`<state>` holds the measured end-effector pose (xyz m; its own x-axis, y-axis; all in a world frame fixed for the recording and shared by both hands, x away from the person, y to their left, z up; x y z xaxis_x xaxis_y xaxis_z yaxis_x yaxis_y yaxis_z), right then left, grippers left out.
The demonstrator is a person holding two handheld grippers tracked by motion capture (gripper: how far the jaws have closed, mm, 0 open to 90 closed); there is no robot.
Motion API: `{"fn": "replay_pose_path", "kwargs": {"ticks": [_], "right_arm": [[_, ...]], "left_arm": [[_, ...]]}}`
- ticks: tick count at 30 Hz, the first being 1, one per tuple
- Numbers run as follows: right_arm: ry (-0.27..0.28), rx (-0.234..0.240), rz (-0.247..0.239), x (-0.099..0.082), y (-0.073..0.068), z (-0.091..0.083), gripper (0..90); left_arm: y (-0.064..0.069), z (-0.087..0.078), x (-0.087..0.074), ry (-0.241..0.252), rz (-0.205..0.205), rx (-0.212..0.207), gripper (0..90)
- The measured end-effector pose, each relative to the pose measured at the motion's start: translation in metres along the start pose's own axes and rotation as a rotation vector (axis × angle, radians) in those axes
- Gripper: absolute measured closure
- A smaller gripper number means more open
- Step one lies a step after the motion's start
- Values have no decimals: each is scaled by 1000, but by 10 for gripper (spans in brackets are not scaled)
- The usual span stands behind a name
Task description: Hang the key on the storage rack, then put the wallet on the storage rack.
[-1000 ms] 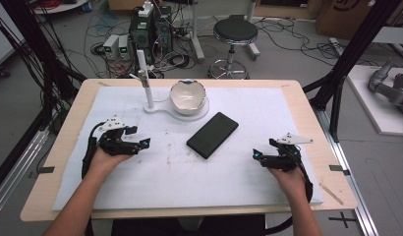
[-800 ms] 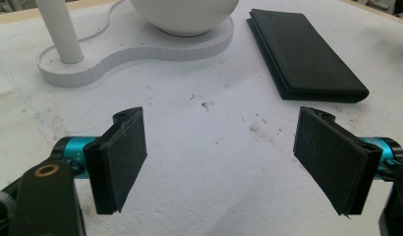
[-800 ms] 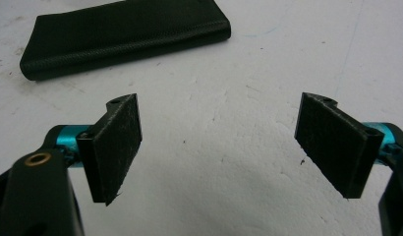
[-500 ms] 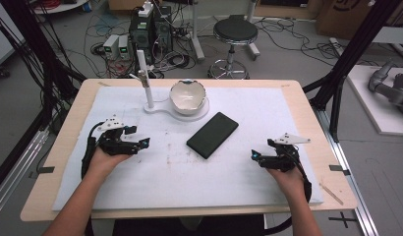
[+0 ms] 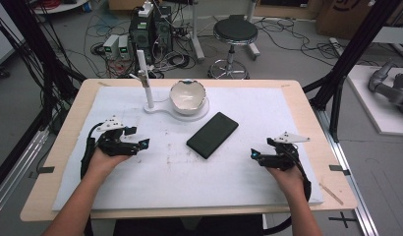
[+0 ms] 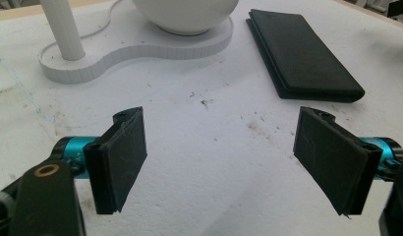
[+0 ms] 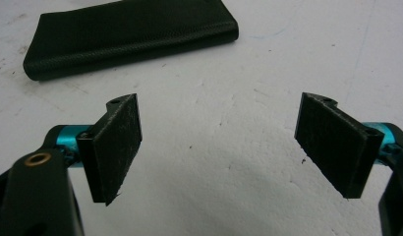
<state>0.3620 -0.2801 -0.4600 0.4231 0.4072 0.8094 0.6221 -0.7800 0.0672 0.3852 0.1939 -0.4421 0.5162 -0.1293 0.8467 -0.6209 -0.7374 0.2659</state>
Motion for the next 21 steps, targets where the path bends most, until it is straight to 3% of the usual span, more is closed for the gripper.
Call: {"fn": "replay_pose_path", "kwargs": {"ticks": [10,16,21], "right_arm": [[2,-2,4,1,1,-2,180],[-8,0,35,6,6,7,180],[-19,9,31,17,6,15,179]], "left_arm": [[0,6,0,2,-7,-14,202],[5,11,0,-6,9,-12,202],[10,17,-1,-18,7,-23,202]]}}
Point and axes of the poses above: each handheld gripper's, and its own axes: z roughly forward along the jaws, x roughly out of its top, y roughly to its right, the point moved 5 cm from there along z, roughly forward along the jaws, and after that the axes turned 8 degrees about -z, right-handed, at the moved point
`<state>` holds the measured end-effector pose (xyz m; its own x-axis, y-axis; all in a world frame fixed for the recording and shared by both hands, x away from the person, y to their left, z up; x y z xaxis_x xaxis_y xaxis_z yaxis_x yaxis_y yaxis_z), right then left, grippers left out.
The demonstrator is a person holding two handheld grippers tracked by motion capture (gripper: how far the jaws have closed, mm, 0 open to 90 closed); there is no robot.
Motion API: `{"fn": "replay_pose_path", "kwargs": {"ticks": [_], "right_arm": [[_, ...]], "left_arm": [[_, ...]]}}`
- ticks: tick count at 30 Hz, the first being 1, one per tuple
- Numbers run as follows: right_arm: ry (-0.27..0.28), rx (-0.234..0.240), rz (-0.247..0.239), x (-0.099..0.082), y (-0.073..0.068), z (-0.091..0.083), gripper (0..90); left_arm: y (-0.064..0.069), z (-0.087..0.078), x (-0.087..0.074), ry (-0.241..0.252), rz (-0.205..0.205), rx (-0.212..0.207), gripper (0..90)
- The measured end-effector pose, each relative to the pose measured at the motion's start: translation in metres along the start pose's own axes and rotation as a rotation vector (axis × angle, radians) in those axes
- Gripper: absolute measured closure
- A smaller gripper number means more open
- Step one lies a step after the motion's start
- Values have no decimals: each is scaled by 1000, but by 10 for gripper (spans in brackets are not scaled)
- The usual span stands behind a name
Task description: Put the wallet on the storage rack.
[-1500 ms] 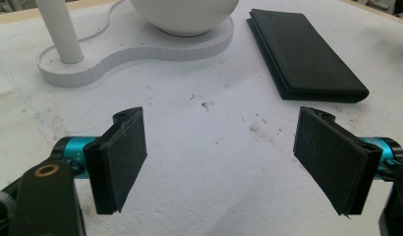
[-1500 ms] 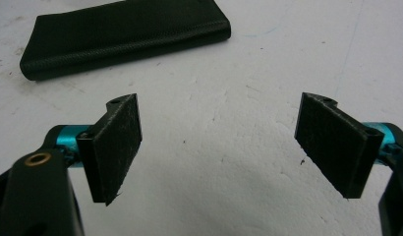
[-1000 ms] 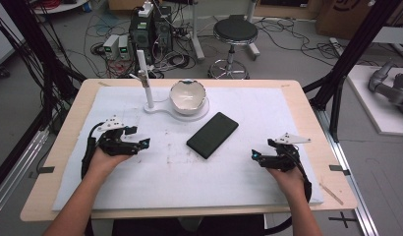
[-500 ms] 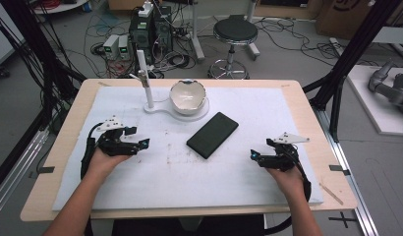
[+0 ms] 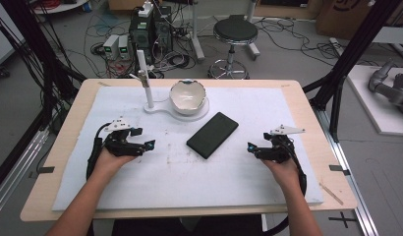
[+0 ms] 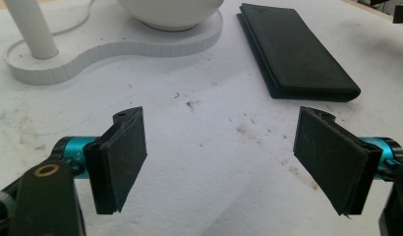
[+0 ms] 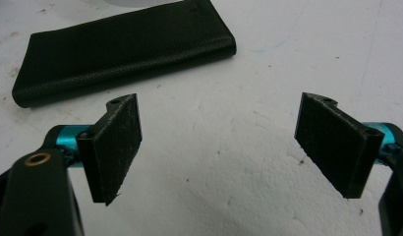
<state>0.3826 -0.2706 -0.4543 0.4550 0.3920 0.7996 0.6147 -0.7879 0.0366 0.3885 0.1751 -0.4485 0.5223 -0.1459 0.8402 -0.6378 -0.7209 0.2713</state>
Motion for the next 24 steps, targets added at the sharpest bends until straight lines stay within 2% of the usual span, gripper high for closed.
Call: {"fn": "replay_pose_path", "kwargs": {"ticks": [7,12,14,17,21,24], "right_arm": [[-31,6,-28,3,-8,6,179],[-11,9,-25,3,-10,0,179],[-7,9,-20,3,-11,-1,179],[-12,17,-7,2,-11,0,179],[-1,36,42,6,-12,3,179],[5,49,60,11,-15,6,179]], "left_arm": [[12,13,1,-11,-5,-28,202],[21,28,4,-15,-18,-47,212],[26,31,5,-31,7,-41,217],[29,30,9,-24,19,-47,230],[24,22,10,-15,22,-22,230],[18,13,10,-2,28,-4,229]]}}
Point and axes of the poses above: each handheld gripper's, and its own axes: z roughly forward along the jaws, x roughly out of its top, y roughly to its right, the point moved 5 cm from there along z, roughly forward along the jaws, and after that the axes turned 8 degrees about -z, right-handed, at the moved point
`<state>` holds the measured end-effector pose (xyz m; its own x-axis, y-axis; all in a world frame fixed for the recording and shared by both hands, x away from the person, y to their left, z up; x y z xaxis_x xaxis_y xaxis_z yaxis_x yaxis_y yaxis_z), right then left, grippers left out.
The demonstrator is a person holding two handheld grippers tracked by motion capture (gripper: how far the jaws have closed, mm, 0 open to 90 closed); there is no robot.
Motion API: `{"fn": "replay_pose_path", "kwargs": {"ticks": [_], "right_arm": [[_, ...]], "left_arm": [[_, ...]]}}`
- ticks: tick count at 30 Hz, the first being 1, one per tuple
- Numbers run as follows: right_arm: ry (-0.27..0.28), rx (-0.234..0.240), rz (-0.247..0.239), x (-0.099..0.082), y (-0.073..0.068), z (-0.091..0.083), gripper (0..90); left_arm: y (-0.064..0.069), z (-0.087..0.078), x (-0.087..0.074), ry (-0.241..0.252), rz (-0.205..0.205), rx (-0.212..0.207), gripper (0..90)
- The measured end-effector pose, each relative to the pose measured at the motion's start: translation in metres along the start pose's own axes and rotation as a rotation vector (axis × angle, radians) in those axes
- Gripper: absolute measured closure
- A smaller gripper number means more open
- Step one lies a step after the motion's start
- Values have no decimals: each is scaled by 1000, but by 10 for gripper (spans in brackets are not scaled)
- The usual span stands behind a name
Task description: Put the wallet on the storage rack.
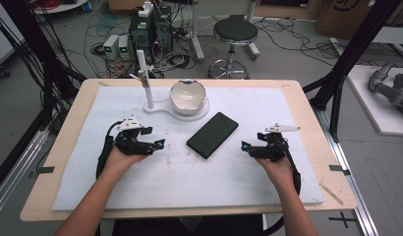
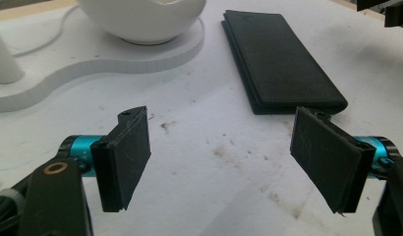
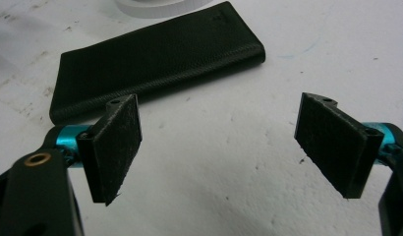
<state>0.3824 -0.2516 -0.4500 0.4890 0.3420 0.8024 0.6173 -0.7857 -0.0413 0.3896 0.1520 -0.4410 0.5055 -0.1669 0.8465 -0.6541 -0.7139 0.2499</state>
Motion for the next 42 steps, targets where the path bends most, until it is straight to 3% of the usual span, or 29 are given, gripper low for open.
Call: {"fn": "replay_pose_path", "kwargs": {"ticks": [5,11,18,23,30,33,36,42], "right_arm": [[-16,10,33,11,-9,10,179],[-90,-13,153,21,-22,37,180],[-106,-9,284,25,-26,63,180],[-111,-30,234,32,-31,70,180],[-142,-68,141,31,-23,56,179],[-103,-50,206,33,-22,56,180],[-83,-50,233,34,-26,64,215],[-153,-58,266,28,-34,87,266]], "left_arm": [[-10,-13,-1,18,-4,20,227],[-18,-28,0,47,-11,31,227],[-28,-42,-1,67,-22,52,227],[-31,-43,-2,67,-25,54,227],[-26,-36,-4,50,-21,40,227],[-25,-33,-4,47,-27,46,227],[-22,-34,-4,47,-17,43,227],[-26,-35,-5,46,-25,46,227]]}}
Point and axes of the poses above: each handheld gripper's, and its own axes: z roughly forward along the jaws, x roughly out of its top, y roughly to its right, the point moved 5 cm from there along z, roughly forward along the jaws, and after that the axes turned 8 degrees about -z, right-handed, at the moved point
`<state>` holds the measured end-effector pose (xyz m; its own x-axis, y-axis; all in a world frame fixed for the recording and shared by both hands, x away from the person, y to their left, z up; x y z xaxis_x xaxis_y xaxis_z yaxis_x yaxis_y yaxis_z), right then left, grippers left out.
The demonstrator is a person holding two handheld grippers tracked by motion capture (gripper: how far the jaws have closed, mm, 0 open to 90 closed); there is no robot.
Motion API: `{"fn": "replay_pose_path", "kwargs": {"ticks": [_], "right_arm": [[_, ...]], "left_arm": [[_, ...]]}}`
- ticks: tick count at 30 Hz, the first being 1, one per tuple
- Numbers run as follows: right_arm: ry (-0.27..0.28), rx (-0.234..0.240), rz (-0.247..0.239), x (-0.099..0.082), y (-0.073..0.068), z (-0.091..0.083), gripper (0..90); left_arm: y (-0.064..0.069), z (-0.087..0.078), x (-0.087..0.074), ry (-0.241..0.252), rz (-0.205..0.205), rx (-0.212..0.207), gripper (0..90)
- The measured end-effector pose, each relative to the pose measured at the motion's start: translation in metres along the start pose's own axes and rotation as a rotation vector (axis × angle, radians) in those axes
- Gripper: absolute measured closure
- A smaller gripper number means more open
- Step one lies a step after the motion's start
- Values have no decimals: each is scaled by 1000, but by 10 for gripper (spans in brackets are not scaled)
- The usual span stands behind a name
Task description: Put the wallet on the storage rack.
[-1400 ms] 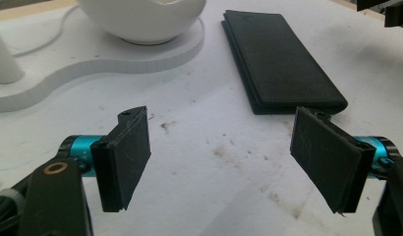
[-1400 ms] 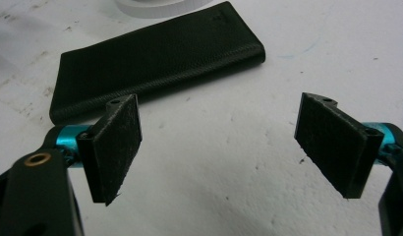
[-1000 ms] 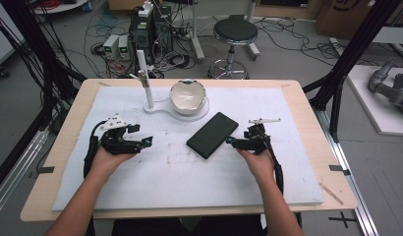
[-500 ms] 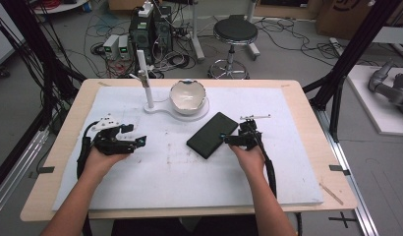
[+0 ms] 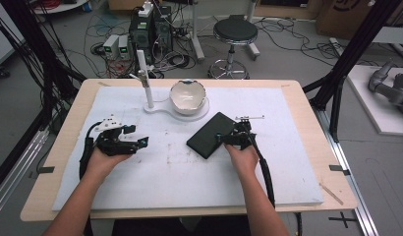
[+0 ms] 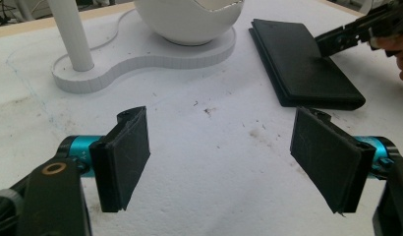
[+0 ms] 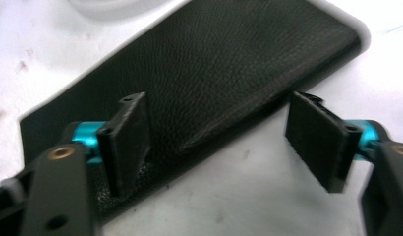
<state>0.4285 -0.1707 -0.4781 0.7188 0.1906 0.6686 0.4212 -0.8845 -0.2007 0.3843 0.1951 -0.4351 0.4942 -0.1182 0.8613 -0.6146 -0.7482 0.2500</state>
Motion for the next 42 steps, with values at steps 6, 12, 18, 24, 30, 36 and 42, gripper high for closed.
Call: {"fn": "replay_pose_path", "kwargs": {"ticks": [6,12,18,24,30,36,42], "right_arm": [[21,32,-3,1,-8,4,462],[29,23,-74,1,-13,1,819],[10,-8,-129,-3,-9,-3,900],[49,50,3,0,-4,-7,440],[44,118,106,-2,-14,4,307],[22,-14,-26,-3,-33,11,338],[9,39,-3,-3,-28,3,645]], "left_arm": [[0,0,1,2,2,-2,227],[0,-2,1,2,6,2,227],[0,-2,0,-2,3,6,227],[-2,-2,-1,-2,-1,8,227],[-2,-3,0,1,2,8,227],[-1,-2,0,-1,4,6,227],[0,0,0,-9,7,4,227]]}}
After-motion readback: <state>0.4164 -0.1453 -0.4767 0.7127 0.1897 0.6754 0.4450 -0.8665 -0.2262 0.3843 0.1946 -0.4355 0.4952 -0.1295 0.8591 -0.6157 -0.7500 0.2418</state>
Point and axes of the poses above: each handheld gripper's, and its own axes: z roughly forward along the jaws, x roughly out of its top, y roughly to its right, the point moved 5 cm from there along z, roughly forward along the jaws, and after that the axes turned 8 degrees about -z, right-handed, at the moved point
